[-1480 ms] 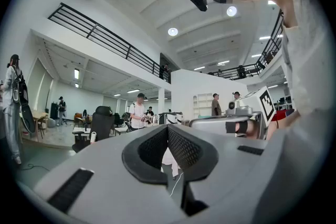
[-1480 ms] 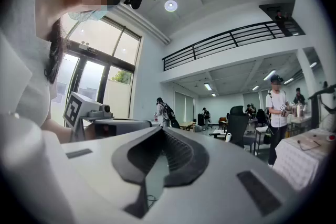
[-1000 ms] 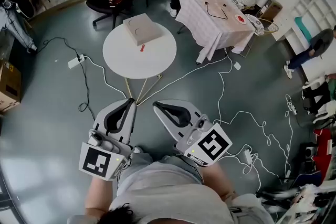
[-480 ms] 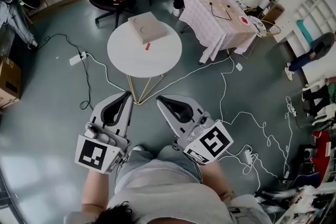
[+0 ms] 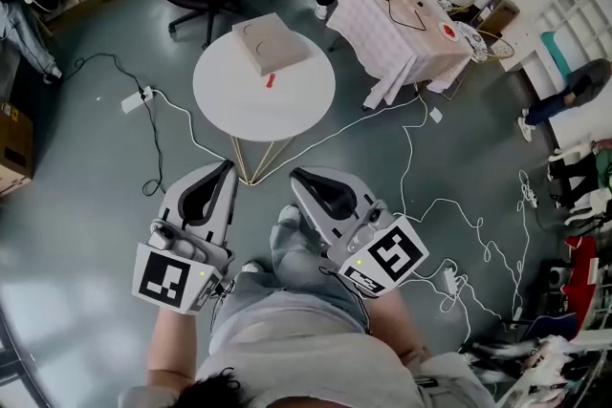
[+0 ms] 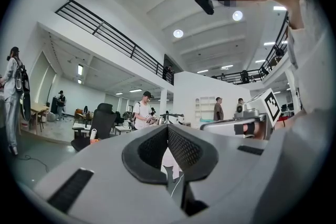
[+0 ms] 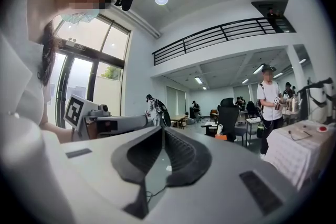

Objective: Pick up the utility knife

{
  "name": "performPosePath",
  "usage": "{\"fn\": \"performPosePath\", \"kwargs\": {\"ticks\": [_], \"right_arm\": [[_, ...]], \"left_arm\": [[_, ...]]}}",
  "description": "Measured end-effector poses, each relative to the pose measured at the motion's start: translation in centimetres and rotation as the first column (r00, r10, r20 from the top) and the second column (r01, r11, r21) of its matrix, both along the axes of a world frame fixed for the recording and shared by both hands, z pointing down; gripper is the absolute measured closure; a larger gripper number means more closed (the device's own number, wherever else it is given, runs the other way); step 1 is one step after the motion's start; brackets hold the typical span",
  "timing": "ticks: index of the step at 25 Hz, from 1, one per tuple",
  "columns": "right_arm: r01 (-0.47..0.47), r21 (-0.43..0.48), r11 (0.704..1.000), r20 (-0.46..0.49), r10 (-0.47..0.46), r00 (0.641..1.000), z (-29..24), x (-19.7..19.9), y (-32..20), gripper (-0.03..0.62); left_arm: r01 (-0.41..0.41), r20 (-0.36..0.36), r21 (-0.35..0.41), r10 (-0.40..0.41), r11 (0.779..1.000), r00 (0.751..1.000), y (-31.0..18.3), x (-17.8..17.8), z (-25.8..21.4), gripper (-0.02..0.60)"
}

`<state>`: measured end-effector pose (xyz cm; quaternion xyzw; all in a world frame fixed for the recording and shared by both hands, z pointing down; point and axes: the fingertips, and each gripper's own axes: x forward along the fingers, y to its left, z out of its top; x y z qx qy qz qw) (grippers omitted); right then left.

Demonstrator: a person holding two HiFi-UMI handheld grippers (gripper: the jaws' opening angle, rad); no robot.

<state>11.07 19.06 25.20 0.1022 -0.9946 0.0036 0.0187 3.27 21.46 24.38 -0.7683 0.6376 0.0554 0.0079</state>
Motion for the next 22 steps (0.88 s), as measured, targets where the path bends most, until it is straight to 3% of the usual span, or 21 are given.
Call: {"fn": "performPosePath", "kwargs": {"ticks": [22], "right_arm": [[0.129,-0.047,0.991,0.002,-0.129,0.992,0.1,-6.2,-17.6,0.582]], "left_arm": [[0.075,0.008,-0.014,-0.075,0.997,0.997,-16.8,-4.4,-0.5,0.572]]}}
